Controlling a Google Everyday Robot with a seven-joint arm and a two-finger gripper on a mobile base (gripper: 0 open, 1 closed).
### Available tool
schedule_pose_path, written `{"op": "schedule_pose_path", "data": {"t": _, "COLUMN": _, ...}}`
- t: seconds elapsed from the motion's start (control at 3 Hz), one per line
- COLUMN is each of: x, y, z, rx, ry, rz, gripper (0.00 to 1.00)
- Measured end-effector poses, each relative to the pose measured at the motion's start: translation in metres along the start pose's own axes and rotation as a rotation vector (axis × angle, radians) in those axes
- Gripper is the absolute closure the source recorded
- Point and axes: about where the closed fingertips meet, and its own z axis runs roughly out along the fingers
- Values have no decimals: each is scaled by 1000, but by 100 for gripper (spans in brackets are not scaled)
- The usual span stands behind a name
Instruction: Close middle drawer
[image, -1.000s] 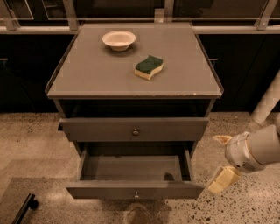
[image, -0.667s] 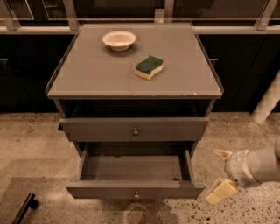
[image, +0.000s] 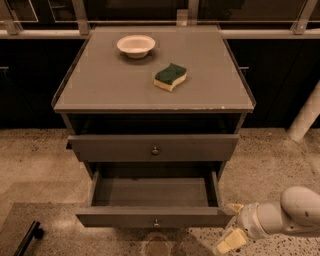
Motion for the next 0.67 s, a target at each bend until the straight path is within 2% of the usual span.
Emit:
{"op": "schedule_pose_path", "data": {"t": 0.33, "x": 10, "y": 3, "z": 14, "rx": -29, "ry": -3, "rz": 20, "gripper": 19}}
{"op": "schedule_pose_path", "data": {"t": 0.67, "x": 10, "y": 3, "z": 14, "rx": -29, "ry": -3, "rz": 20, "gripper": 42}}
